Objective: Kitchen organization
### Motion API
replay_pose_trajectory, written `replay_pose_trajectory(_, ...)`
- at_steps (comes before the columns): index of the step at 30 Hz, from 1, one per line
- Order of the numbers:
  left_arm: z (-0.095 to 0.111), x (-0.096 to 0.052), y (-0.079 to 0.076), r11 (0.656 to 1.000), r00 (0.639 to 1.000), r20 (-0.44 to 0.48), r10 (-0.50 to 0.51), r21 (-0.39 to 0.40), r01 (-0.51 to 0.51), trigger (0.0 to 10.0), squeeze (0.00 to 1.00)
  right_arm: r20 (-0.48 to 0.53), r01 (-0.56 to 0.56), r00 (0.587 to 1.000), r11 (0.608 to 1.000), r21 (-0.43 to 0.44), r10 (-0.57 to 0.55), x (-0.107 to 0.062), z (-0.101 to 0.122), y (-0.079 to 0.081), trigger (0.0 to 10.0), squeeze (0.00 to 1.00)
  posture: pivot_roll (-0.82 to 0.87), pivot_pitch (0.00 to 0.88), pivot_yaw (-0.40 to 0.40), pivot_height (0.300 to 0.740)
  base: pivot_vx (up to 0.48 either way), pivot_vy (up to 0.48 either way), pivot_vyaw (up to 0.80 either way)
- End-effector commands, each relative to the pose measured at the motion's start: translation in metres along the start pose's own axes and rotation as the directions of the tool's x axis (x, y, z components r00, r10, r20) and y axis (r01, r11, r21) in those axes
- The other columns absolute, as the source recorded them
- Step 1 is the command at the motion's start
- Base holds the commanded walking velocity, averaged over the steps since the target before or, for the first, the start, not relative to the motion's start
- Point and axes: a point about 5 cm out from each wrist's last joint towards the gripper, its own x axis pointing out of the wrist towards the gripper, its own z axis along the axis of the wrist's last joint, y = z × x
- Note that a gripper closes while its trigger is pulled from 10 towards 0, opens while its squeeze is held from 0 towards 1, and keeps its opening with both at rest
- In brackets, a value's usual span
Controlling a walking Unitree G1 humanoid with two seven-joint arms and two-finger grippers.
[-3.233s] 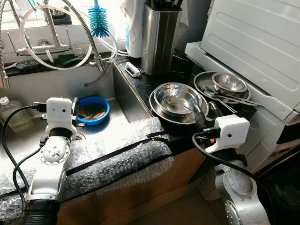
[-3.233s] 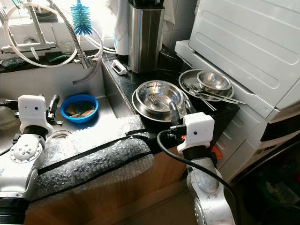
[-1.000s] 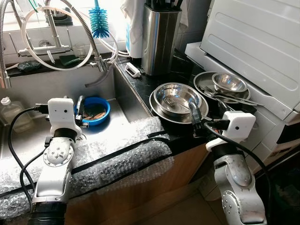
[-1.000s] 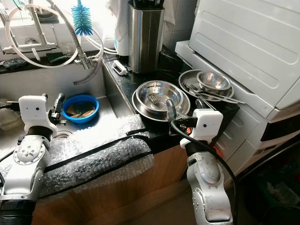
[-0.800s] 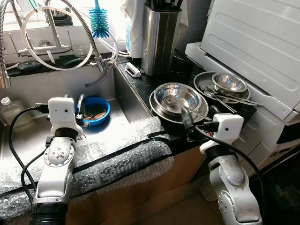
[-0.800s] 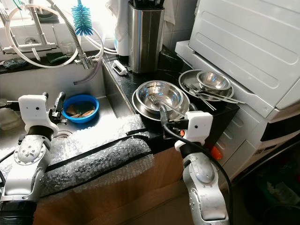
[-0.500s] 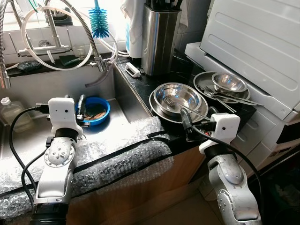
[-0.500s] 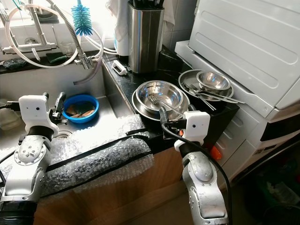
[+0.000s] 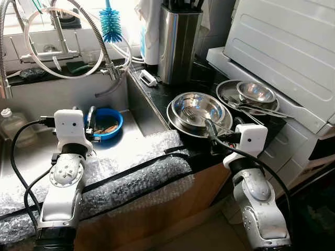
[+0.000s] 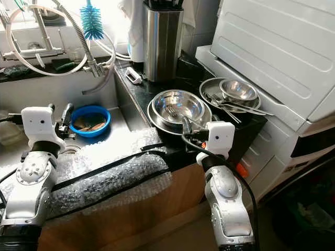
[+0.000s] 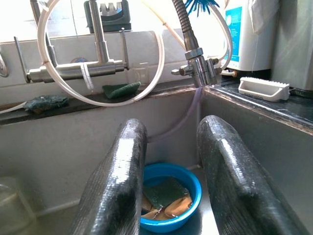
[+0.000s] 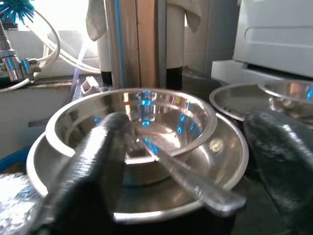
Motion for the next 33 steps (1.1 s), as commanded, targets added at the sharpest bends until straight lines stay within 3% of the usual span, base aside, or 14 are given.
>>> replay_pose_trajectory(1, 0.002, -0.0013, -0.0033, 1.0, 1.0, 0.005, -0.016, -0.008, 0.016, 10.0, 0.0, 0.004, 0.013, 1.0, 1.0, -0.01, -0.013, 0.0019, 0.0005, -0.0037, 0.0, 0.0, -0.06, 0.0, -0.079, 0.74, 0.0, 0.0, 0.0)
replay_pose_trajectory(33, 0.0023, 0.0029, -0.0028, 1.0, 1.0, 0.01, -0.014, 0.004, 0.014, 10.0, 0.0, 0.031, -0.002, 1.0, 1.0, 0.0, 0.002, 0.0085, -0.0002, 0.0003, 0.0, 0.0, -0.06, 0.0, -0.072, 0.74, 0.0, 0.0, 0.0)
